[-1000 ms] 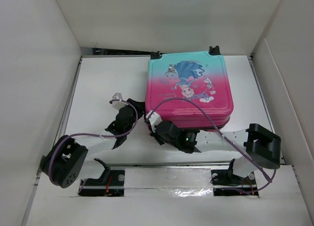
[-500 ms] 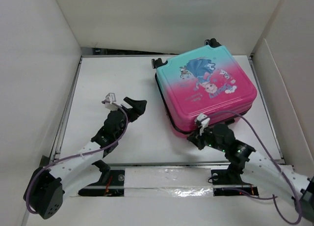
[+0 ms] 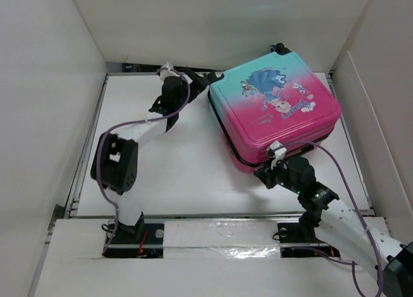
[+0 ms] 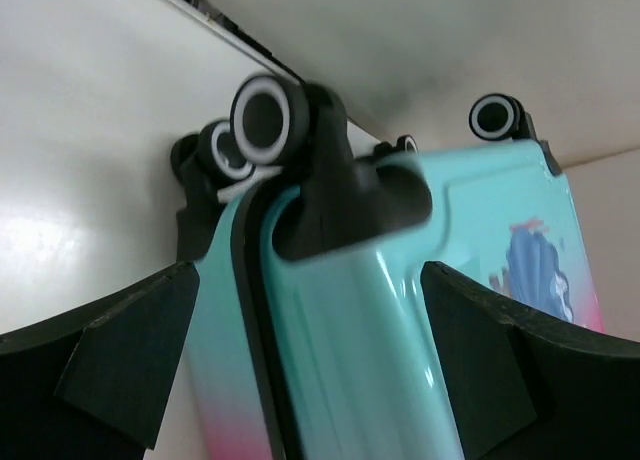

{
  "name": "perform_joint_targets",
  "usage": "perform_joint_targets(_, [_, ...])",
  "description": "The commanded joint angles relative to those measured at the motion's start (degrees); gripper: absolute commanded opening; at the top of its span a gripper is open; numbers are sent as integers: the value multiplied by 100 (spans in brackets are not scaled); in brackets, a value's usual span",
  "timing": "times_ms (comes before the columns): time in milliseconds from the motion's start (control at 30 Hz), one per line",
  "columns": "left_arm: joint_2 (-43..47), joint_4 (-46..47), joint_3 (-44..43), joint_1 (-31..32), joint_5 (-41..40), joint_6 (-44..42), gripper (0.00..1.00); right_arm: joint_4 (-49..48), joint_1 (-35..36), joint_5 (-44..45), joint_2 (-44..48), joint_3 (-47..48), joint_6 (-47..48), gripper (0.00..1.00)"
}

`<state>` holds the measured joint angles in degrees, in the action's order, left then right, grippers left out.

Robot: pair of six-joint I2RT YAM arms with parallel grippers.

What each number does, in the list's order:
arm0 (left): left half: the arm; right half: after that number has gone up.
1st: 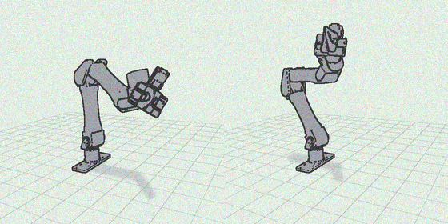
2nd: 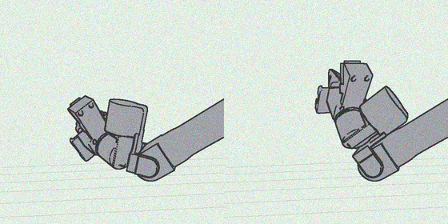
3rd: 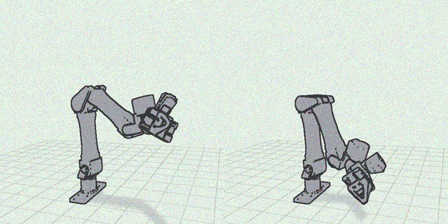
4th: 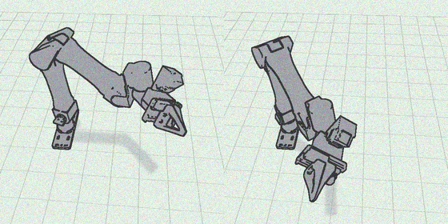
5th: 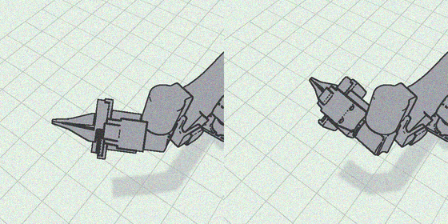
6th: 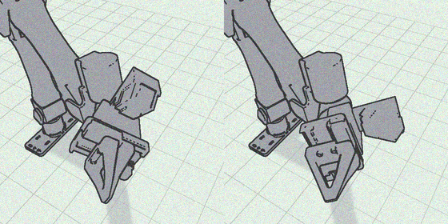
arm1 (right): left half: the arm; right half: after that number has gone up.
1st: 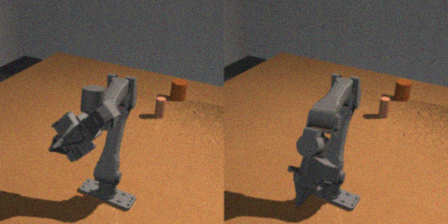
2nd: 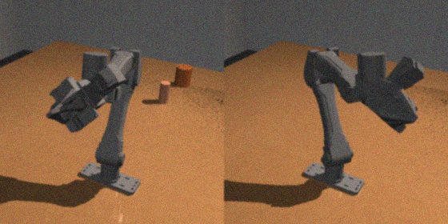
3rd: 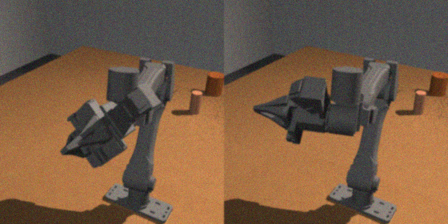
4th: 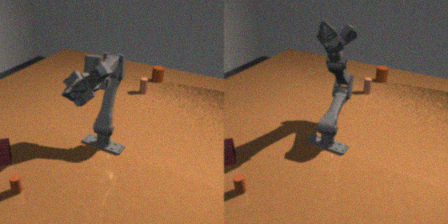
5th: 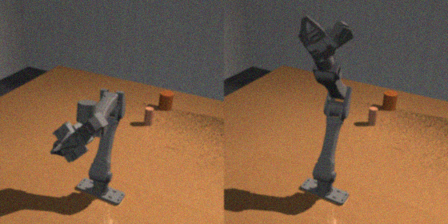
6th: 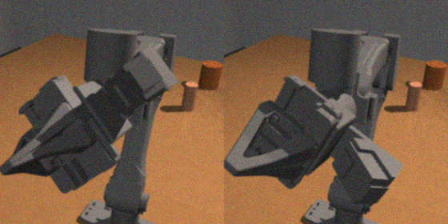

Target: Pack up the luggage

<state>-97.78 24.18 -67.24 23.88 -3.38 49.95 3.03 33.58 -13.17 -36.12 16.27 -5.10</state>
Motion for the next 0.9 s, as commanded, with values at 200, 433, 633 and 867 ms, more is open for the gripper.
perform_joint_targets(200, [-2647, -1829, -3794, -261, 1094, -619, 98, -434, 491, -450, 290, 192, -61, 0])
perform_joint_targets(433, [-3537, -1760, -4955, -331, 1383, -311, 99, -452, 658, -397, 70, 236, -17, 0])
perform_joint_targets(633, [-3819, -1276, -5114, -331, 1638, 198, 94, -461, 658, -335, -27, 219, -35, 0])
perform_joint_targets(867, [-4004, -312, -4668, -331, 1955, 1119, 88, -443, 711, -230, 8, 210, -52, 0])
